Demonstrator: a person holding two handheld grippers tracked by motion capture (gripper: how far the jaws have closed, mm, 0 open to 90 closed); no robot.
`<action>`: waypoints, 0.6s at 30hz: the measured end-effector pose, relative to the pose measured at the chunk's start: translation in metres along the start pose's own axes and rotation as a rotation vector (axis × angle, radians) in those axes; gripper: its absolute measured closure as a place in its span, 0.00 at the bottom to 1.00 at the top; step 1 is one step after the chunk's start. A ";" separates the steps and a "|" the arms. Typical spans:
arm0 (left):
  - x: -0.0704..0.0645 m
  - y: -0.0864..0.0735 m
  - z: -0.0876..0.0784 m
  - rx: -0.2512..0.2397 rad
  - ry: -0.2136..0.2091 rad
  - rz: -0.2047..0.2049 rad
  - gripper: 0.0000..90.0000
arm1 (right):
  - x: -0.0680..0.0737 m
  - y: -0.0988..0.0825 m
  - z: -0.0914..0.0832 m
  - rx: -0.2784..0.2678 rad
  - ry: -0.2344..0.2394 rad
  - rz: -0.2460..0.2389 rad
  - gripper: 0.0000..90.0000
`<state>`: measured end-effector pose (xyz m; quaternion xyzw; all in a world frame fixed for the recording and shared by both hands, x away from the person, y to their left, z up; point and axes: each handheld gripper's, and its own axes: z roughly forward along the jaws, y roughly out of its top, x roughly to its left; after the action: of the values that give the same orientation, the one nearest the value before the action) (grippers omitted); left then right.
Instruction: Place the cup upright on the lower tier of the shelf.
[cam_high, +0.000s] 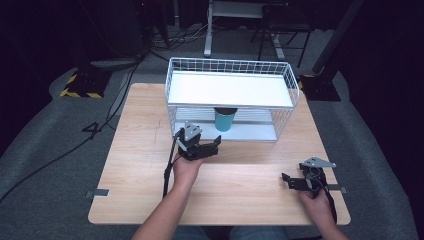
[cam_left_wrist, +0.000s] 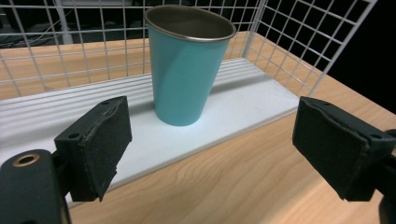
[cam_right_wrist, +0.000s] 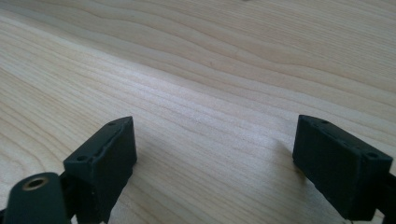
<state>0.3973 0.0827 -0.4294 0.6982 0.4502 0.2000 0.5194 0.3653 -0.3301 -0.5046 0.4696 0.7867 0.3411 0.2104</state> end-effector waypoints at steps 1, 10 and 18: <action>0.001 -0.001 -0.005 -0.002 0.004 0.001 0.14 | 0.000 0.000 0.000 0.000 0.000 -0.001 0.15; 0.001 -0.006 -0.046 -0.024 0.008 0.086 0.15 | 0.001 0.001 0.001 -0.003 -0.003 0.001 0.15; 0.001 -0.017 -0.072 0.005 0.001 0.136 0.15 | 0.002 0.001 0.001 -0.001 -0.005 0.005 0.15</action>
<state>0.3371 0.1240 -0.4175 0.7286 0.4023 0.2340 0.5025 0.3661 -0.3273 -0.5047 0.4721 0.7850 0.3406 0.2118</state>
